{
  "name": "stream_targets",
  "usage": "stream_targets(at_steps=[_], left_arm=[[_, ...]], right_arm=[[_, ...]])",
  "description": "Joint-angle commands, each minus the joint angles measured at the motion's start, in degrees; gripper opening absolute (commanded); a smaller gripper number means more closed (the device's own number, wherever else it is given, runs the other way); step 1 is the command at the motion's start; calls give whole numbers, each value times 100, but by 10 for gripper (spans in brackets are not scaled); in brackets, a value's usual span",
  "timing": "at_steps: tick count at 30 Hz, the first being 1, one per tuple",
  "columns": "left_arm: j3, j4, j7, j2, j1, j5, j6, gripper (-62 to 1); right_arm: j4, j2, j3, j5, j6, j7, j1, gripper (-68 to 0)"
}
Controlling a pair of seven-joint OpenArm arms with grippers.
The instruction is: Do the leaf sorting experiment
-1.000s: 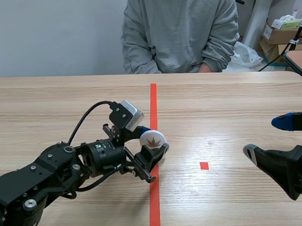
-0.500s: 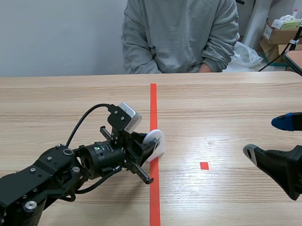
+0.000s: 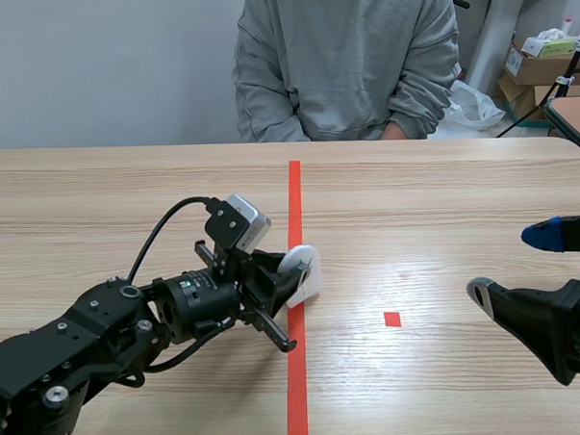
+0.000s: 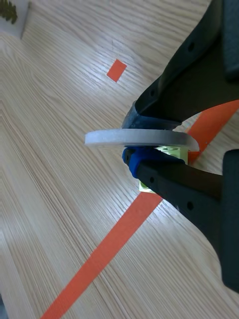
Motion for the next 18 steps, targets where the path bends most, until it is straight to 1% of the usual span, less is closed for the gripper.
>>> stream_targets(at_steps=[1,5,10,15,18], left_arm=[[-50,286,-90,15,33,-44,-20,-556],[-162,656,74,2,227,-44,-63,-556],[-518,1187,232,-85,570,-50,-63,-556],[-1016,1742,466,-378,986,-404,-63,-556],[-1456,2076,581,-608,1272,-623,-57,-556]], right_arm=[[90,59,-15,66,66,72,20,-115],[90,59,-15,66,66,72,20,-115],[90,59,-15,66,66,70,20,-115],[90,59,-15,66,66,72,20,-115],[90,59,-15,66,66,72,20,-115]])
